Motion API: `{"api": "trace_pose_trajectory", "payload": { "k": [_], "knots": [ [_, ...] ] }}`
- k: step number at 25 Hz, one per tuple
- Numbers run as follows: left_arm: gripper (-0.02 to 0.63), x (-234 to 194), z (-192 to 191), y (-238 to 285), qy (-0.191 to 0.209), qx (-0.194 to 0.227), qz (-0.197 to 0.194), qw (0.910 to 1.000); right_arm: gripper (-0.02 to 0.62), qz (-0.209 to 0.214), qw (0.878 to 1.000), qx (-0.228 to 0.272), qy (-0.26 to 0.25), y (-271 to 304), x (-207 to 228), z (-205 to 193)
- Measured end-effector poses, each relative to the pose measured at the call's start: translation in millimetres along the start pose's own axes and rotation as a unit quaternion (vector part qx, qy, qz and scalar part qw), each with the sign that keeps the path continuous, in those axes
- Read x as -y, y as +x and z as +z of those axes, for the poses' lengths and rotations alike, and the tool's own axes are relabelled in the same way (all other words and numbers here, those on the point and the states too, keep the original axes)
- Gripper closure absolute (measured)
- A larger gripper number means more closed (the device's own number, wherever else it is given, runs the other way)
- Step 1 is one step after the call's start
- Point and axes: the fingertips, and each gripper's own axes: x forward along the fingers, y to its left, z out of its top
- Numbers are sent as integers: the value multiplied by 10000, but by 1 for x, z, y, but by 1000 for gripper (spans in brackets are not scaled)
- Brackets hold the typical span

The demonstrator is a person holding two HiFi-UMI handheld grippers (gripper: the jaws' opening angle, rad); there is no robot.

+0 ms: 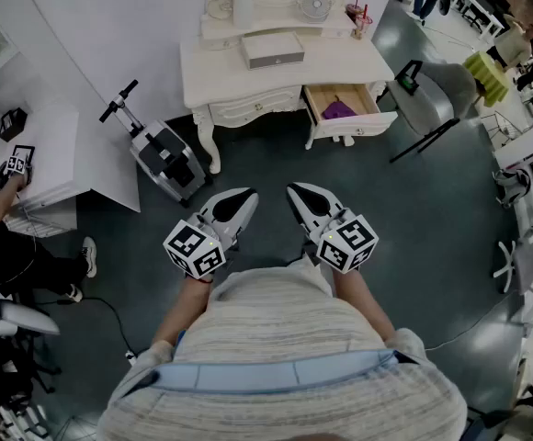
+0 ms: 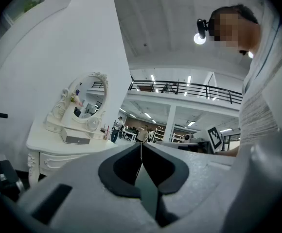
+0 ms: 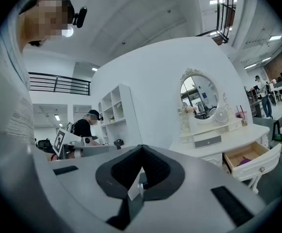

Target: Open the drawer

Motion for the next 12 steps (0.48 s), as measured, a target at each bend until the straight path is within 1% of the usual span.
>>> {"api": "trace_pose_trajectory", "payload": {
  "k": [12],
  "knots": [
    [586,-2,0,-1,-43,45,14,10000,588,8,10000,3,12,3,0,-2]
  ]
}}
